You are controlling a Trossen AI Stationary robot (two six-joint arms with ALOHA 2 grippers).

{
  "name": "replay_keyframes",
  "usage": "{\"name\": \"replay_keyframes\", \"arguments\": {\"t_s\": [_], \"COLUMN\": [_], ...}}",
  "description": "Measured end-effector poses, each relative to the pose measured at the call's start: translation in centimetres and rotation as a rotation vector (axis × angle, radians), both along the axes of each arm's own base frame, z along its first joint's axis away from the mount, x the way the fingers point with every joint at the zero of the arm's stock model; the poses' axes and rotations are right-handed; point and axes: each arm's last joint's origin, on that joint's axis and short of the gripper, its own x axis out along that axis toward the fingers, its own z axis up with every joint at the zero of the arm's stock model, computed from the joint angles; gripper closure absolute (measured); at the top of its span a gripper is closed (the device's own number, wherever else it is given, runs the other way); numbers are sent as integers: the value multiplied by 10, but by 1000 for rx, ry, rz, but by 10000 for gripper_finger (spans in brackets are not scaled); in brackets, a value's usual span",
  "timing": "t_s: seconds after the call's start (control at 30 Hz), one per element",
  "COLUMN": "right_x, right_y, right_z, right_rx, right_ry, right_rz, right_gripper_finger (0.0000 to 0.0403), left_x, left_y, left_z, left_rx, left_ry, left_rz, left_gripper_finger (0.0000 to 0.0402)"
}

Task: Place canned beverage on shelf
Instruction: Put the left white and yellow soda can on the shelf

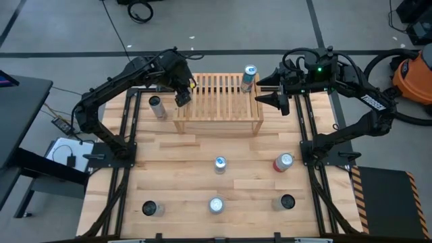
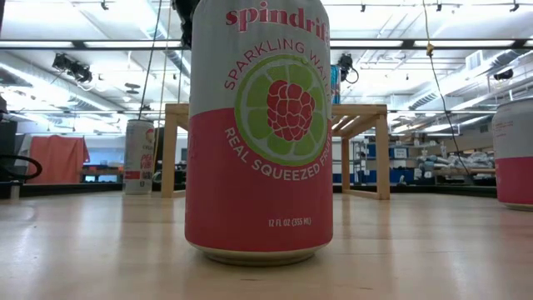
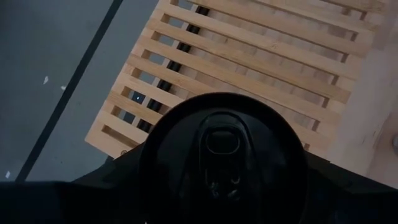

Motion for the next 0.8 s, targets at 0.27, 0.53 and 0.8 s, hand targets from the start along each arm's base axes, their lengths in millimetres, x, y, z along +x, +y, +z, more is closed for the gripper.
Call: {"name": "replay_keyframes", "arguments": {"t_s": [0.27, 0.53, 0.8], "right_x": [0, 0, 0], "right_y": [0, 0, 0], "right_z": [0, 0, 0], "right_rx": [6, 7, 7], "right_ry": [0, -1, -1], "right_rz": [-2, -2, -3], "right_gripper_finger": [82, 82, 82], "left_x": [-4, -6, -5], "left_y": [5, 8, 9], "left_z": [0, 0, 1], "left_rx": [-11, -39, -10], "left_ry": [4, -14, -18], "left_rz": [30, 36, 1], "left_gripper_finger": [111, 111, 111]}}
